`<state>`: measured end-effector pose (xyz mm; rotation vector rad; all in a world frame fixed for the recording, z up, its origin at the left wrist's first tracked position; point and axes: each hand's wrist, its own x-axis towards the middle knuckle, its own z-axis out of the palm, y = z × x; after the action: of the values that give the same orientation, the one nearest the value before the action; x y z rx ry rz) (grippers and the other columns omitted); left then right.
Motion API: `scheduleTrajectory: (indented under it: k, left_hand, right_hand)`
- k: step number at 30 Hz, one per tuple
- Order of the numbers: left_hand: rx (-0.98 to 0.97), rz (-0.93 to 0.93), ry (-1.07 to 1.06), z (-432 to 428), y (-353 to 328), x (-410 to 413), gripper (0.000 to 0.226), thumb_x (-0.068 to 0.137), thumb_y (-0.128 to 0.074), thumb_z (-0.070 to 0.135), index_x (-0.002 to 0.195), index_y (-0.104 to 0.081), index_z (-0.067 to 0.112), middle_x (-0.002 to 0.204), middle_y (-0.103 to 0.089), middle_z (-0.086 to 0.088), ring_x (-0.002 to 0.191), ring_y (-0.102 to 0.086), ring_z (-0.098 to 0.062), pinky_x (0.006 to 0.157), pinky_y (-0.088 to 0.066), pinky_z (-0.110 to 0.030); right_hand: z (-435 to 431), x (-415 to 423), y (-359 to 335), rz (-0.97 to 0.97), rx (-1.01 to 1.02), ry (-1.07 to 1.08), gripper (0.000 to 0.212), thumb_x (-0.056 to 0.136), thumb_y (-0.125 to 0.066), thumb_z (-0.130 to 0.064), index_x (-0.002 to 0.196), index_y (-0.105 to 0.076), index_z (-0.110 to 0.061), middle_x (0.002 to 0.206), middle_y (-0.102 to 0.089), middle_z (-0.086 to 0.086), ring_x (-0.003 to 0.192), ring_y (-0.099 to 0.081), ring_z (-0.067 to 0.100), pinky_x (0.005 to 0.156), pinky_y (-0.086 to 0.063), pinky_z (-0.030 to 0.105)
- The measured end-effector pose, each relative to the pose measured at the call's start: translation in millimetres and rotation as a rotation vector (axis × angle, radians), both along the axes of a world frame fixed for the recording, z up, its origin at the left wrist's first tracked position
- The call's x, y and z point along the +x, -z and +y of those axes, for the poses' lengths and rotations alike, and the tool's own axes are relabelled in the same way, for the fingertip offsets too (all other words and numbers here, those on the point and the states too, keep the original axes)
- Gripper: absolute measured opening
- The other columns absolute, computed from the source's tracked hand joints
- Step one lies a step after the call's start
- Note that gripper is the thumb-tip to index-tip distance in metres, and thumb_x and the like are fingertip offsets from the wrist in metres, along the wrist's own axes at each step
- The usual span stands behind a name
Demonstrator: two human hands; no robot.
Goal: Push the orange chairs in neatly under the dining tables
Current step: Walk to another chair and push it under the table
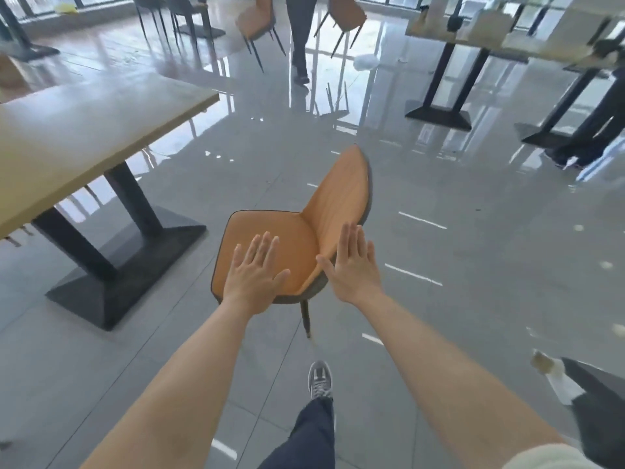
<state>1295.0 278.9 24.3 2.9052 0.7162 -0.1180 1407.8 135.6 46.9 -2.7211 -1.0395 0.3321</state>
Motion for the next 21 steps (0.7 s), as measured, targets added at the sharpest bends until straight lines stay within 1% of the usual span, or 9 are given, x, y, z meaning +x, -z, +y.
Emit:
scheduleTrajectory:
  k: [7, 10, 13, 17, 21]
  left_hand:
    - [-0.008, -0.029, -0.063, 47.4, 0.8, 152.2, 0.065, 0.098, -0.017, 0.048, 0.146, 0.012, 0.015, 0.157, 0.013, -0.003, 0.145, 0.013, -0.017, 0.117, 0.009, -0.04]
    - [-0.05, -0.049, -0.111, 63.1, -6.8, 204.6, 0.064, 0.099, -0.018, 0.046, 0.146, 0.01, 0.016, 0.157, 0.013, -0.002, 0.145, 0.013, -0.017, 0.117, 0.008, -0.04]
    - [-0.077, -0.035, -0.167, 73.3, -8.7, 239.0, 0.064, 0.099, -0.018, 0.046, 0.146, 0.011, 0.016, 0.157, 0.014, -0.002, 0.144, 0.014, -0.016, 0.118, 0.007, -0.04]
    - [-0.093, -0.004, -0.281, 82.2, 2.8, 269.7, 0.064, 0.098, -0.016, 0.047, 0.145, 0.013, 0.016, 0.157, 0.014, -0.002, 0.144, 0.015, -0.016, 0.117, 0.009, -0.039]
    - [-0.112, 0.026, -0.433, 83.5, 17.6, 294.1, 0.064, 0.098, -0.017, 0.048, 0.146, 0.012, 0.016, 0.157, 0.013, -0.003, 0.144, 0.013, -0.017, 0.117, 0.008, -0.039]
  right_hand:
    - [51.7, 154.8, -6.4, -0.018, -0.035, -0.059, 0.078, 0.098, -0.021, -0.05, 0.142, 0.026, -0.007, 0.154, 0.025, 0.009, 0.143, 0.02, 0.023, 0.117, 0.011, 0.039]
    - [75.5, 211.8, -14.4, -0.015, -0.045, -0.106, 0.078, 0.098, -0.022, -0.05, 0.142, 0.026, -0.008, 0.154, 0.025, 0.009, 0.143, 0.02, 0.023, 0.116, 0.012, 0.038]
    - [95.6, 254.0, -18.6, 0.012, -0.039, -0.163, 0.078, 0.098, -0.024, -0.049, 0.142, 0.025, -0.008, 0.154, 0.024, 0.009, 0.143, 0.02, 0.022, 0.115, 0.013, 0.037]
    - [120.5, 302.5, -6.5, 0.044, -0.055, -0.282, 0.078, 0.098, -0.024, -0.049, 0.142, 0.026, -0.009, 0.154, 0.027, 0.008, 0.143, 0.021, 0.022, 0.115, 0.014, 0.036]
    - [149.5, 345.6, 8.7, 0.09, -0.061, -0.429, 0.076, 0.098, -0.024, -0.048, 0.143, 0.024, -0.009, 0.154, 0.026, 0.006, 0.143, 0.022, 0.021, 0.114, 0.014, 0.035]
